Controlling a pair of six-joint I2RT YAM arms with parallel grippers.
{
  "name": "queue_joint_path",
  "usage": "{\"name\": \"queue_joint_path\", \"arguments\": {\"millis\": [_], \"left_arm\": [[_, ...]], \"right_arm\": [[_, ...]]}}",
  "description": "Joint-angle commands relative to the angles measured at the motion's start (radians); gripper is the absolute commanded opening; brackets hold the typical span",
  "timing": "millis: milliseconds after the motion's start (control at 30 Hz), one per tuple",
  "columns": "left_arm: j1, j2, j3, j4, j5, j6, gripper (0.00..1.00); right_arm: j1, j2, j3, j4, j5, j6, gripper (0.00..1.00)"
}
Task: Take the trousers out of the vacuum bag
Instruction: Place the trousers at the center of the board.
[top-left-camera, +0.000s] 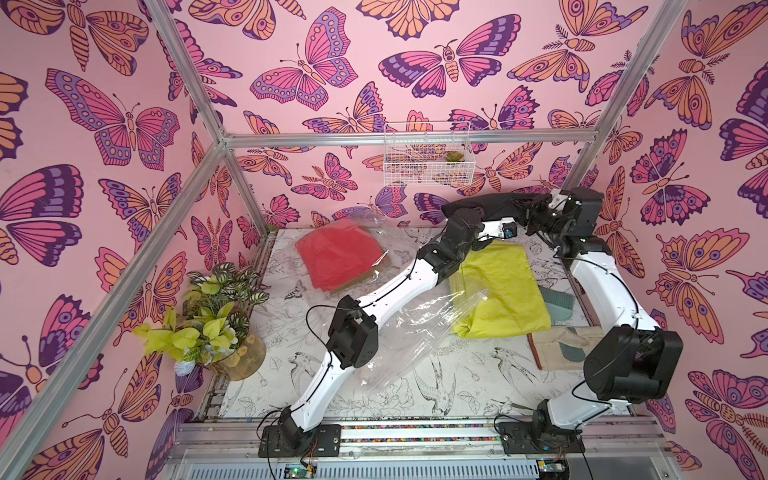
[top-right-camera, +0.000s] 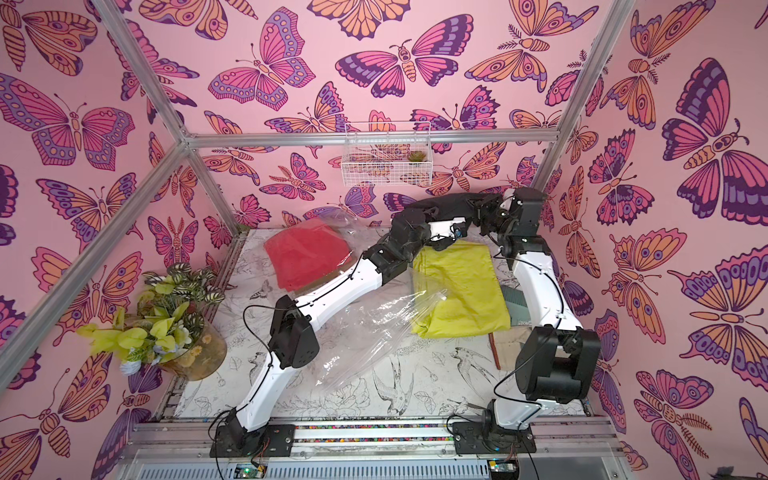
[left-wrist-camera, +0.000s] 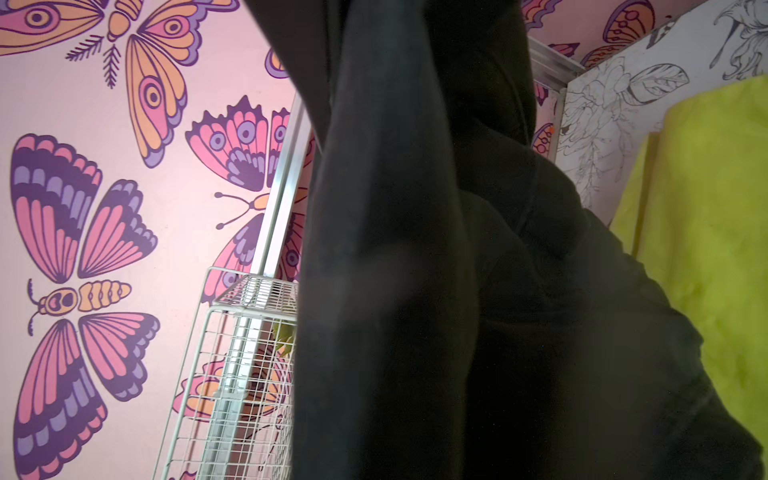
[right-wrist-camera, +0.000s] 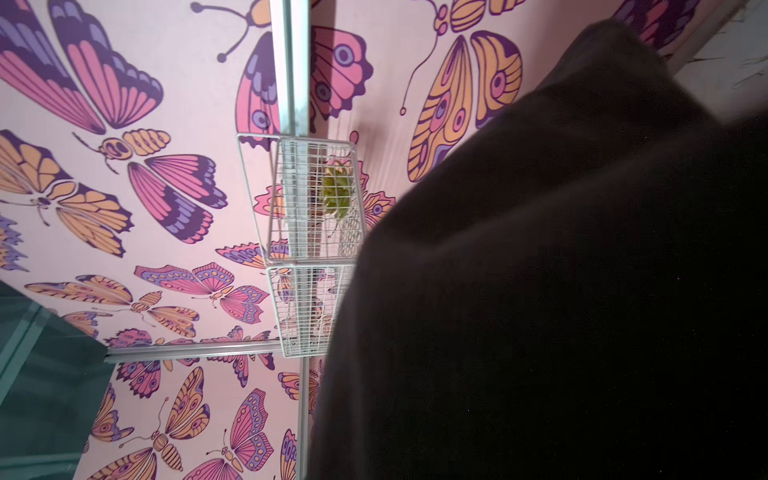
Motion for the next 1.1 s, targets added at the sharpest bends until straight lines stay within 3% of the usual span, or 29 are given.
{"name": "queue_joint_path", "arguments": {"millis": [0,333,933,1067], "left_arm": [[0.006,-0.112,0.035,0.088,0.007,0.011,0.00],[0.002,-0.102,-0.081,0.134,-0.014,-0.019,0.00],[-0.134,-0.321,-0.691,0.234,0.008,-0.206,0.00],[-0.173,-0.342,-0.771,0.234,0.009,-0.249,0.05]], "right_arm": [[-0.033,-0.030,0.016,0.211,0.087,0.008,0.00],[-0.035,-0.117,-0.193,0.302,0.103,-0.018,0.00],[-0.100,-0.449,-0.614,0.181,0.108,-0.128,0.00],[-0.105,-0.500,-0.695,0.163,0.108,-0.130,0.00]]}}
